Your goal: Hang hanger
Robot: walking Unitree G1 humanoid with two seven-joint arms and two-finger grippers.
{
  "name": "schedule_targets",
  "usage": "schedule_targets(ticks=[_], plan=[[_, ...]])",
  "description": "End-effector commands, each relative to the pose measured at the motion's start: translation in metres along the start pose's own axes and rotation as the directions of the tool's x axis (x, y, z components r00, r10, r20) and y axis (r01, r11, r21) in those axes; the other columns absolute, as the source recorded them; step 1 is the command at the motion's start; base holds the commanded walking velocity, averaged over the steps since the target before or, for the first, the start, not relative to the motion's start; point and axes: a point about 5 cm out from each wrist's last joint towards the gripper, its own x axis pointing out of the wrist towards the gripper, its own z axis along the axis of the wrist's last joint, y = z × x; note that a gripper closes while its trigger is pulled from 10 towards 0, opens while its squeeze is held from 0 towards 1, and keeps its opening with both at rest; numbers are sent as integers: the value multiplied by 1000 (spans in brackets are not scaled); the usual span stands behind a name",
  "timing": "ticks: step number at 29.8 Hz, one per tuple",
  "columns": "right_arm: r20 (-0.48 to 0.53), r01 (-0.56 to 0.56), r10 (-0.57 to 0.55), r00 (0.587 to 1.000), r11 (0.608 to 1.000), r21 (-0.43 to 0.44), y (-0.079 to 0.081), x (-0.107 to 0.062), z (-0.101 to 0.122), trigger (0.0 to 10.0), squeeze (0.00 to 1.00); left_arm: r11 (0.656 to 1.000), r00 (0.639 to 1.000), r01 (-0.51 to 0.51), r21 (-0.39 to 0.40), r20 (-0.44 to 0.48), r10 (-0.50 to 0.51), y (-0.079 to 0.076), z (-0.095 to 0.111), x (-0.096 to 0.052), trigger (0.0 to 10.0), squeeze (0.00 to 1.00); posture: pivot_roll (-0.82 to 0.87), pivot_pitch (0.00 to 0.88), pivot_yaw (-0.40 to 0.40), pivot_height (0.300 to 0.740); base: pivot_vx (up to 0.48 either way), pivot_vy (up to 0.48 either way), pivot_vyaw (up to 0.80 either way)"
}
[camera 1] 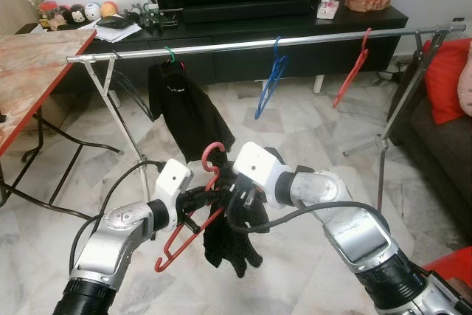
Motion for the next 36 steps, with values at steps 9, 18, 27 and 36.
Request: schedule_targets(ticks=[9,18,27,36], plan=[[20,209,-209,978,978,3,-44,-21,0,10000,1000,999,997,45,9,56,-46,1,11,-7,10000,0,-76,17,92,740,0,0,0],[11,150,-150,989,984,-96,-64,-31,-21,10000,1000,988,988,152,37,9,-152,-5,10,-14,10000,0,-79,12,100,740,0,0,0],[60,-47,59,996,982,-184,-63,-35,-29,10000,1000,969,972,236,73,-18,-236,-11,16,-16,10000,0,-69,9,105,740,0,0,0],[94,-127,154,984,962,-240,-63,-33,-28,10000,0,951,955,297,82,-37,-295,-17,18,-18,10000,0,-71,5,110,740,0,0,0]])
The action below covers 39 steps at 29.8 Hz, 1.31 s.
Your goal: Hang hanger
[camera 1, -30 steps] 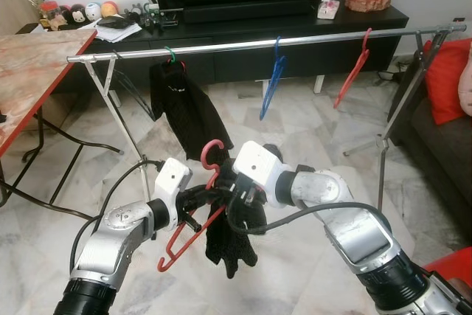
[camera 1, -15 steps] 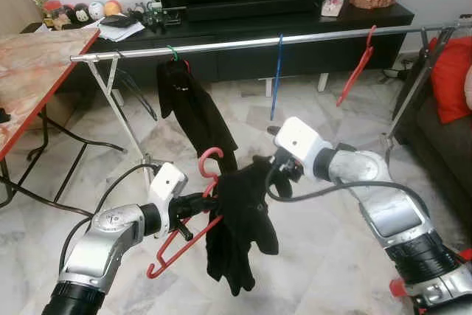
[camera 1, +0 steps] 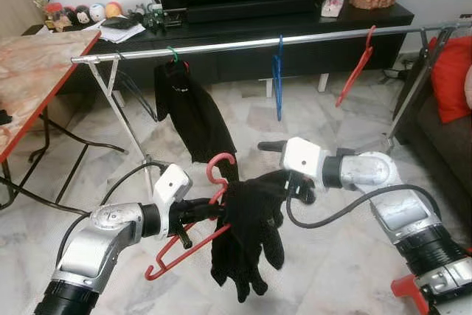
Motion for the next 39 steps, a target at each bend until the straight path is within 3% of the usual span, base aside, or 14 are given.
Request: schedule_targets(ticks=[1,3,8,15,35,36,39], plan=[[37,-12,13,999,1000,-29,-5,1,8,10000,0,999,999,25,29,30,-25,-2,10,-1,10000,0,-71,5,110,740,0,0,0],[16,-181,181,983,982,-46,0,-4,5,10000,0,997,998,57,57,22,-59,-5,14,0,10000,0,-71,0,112,740,0,0,0],[0,-319,320,948,947,-32,5,-8,-2,10000,0,990,994,104,93,19,-106,-9,18,0,10000,0,-70,0,111,740,0,0,0],[-24,-406,405,914,914,-27,4,-10,-8,10000,0,983,991,131,129,8,-133,-12,19,0,10000,0,-69,0,110,740,0,0,0],[-4,-461,461,887,887,7,12,5,-16,9961,0,969,983,176,173,19,-182,-18,26,3,10000,0,-62,0,109,740,0,0,0],[-3,-459,459,889,889,12,11,5,-17,0,0,969,983,175,174,20,-181,-18,26,4,10000,0,-62,0,108,740,0,0,0],[-3,-465,465,885,885,22,12,5,-18,0,0,969,983,175,174,23,-181,-19,27,5,10000,0,-62,0,108,740,0,0,0]])
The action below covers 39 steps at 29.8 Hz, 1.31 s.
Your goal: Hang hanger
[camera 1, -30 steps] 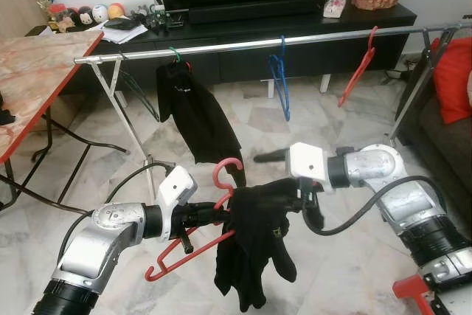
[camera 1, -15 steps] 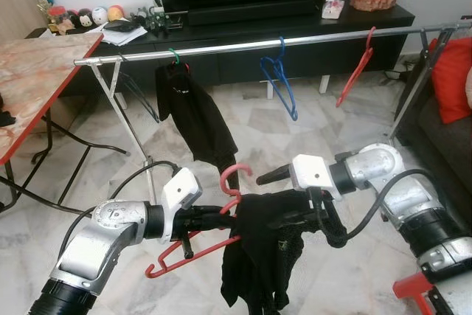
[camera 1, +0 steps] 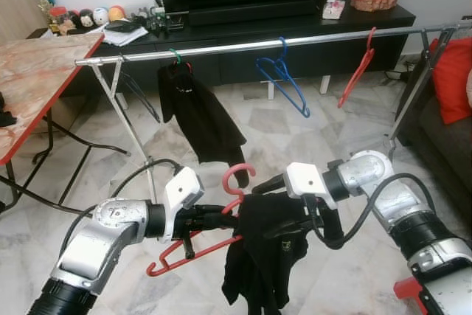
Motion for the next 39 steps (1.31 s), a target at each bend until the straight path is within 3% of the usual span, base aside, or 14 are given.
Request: schedule_targets(ticks=[1,39], plan=[[2,-22,22,1000,999,-38,-4,1,8,0,0,997,999,18,71,40,-21,-1,15,2,10000,0,-62,0,108,740,0,0,0],[-33,-101,101,994,995,-9,3,9,-1,0,0,996,998,-5,93,62,-1,3,20,6,10000,0,-55,0,105,740,0,0,0]])
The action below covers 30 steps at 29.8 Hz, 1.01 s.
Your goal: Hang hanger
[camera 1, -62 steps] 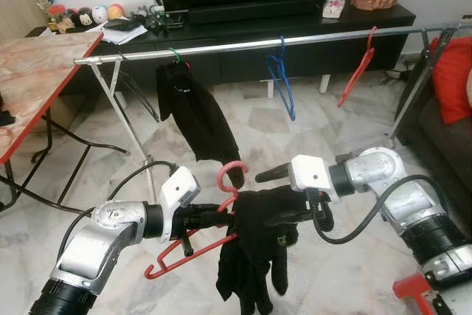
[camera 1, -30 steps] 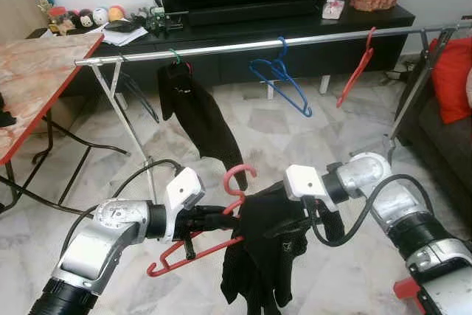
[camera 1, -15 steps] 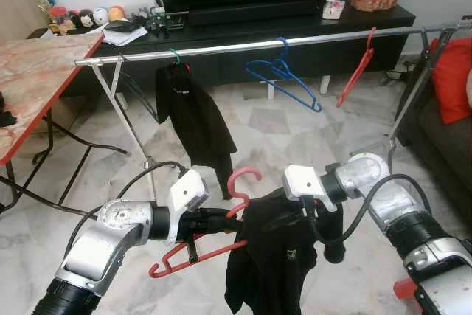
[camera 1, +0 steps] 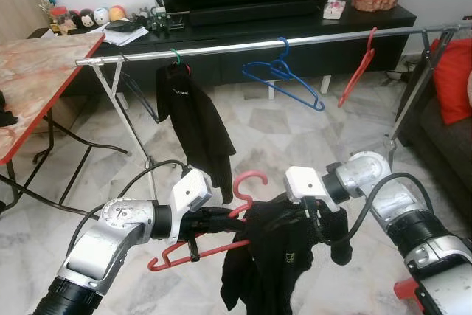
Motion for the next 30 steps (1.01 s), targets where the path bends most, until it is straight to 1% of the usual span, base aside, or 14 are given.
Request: schedule_targets(ticks=[1,5,8,10,14,17,18,20,21,30], plan=[[-11,-51,51,999,998,-20,3,8,1,0,0,997,997,-38,73,66,33,8,19,-2,10000,0,-56,0,108,740,0,0,0],[-13,-71,70,997,997,-19,5,10,1,0,0,994,996,-50,100,73,42,10,22,-2,10000,0,-56,0,108,740,0,0,0],[-14,-75,75,997,997,-18,6,11,0,0,0,993,996,-54,105,72,47,10,22,-1,10000,0,-54,0,108,740,0,0,0],[-15,-79,79,997,997,-18,6,11,0,0,0,990,997,-60,125,52,54,10,21,-1,10000,0,-54,0,108,740,0,0,0],[-16,-83,82,996,996,-19,6,12,0,0,0,989,997,-72,129,48,66,12,20,-1,10000,0,-54,0,108,740,0,0,0],[-32,-87,86,996,996,-23,7,14,-2,0,0,990,996,-83,117,45,78,14,19,-1,10000,0,-53,0,109,740,0,0,0],[-32,-87,86,996,996,-23,7,14,-2,0,0,989,995,-89,119,44,84,15,19,-2,10000,627,-52,0,110,740,0,0,0],[-32,-87,86,996,996,-22,7,14,-2,0,0,988,995,-93,122,43,88,15,18,-2,10000,627,-52,0,110,740,0,0,0],[-33,-86,85,996,996,-22,7,14,-2,0,0,988,995,-93,120,41,89,16,18,-2,10000,1000,-52,0,110,740,0,0,0],[-67,-66,65,996,998,-16,7,11,-8,0,0,991,997,-74,115,28,71,15,15,-3,10000,1000,-52,0,115,740,0,0,0]])
